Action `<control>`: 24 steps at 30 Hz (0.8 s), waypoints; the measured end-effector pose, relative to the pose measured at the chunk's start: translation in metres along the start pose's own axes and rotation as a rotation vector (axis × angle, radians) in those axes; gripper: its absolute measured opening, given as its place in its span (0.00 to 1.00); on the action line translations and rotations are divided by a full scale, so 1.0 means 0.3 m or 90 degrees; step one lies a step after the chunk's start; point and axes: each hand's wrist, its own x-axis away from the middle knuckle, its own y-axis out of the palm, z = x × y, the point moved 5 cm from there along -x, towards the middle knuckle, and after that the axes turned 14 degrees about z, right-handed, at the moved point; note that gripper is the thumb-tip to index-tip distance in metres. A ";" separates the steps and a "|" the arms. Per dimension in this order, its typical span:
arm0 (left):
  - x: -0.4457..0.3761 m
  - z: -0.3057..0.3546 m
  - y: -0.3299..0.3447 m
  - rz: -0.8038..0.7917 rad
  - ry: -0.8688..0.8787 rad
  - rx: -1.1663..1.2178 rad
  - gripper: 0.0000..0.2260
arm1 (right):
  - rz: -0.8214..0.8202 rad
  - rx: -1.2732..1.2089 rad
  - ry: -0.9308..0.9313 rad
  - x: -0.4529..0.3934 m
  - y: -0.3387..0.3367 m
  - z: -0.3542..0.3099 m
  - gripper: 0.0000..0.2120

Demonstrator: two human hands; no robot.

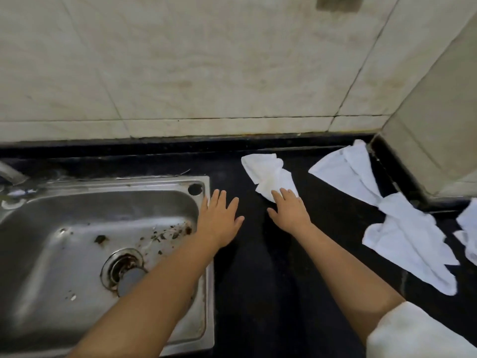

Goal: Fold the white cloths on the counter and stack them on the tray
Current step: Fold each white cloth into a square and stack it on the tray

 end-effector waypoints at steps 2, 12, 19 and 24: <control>-0.029 -0.012 0.038 -0.020 -0.017 0.012 0.25 | 0.026 -0.017 -0.023 -0.076 0.060 -0.013 0.22; -0.154 0.010 0.124 -0.008 -0.042 0.086 0.26 | 0.208 -0.133 -0.092 -0.160 0.041 0.053 0.09; -0.193 0.250 0.017 0.215 0.175 0.298 0.10 | 0.141 -0.227 -0.123 0.101 -0.090 0.157 0.09; -0.162 0.347 0.056 0.099 0.257 0.263 0.23 | 0.111 -0.264 0.012 0.305 -0.161 0.282 0.11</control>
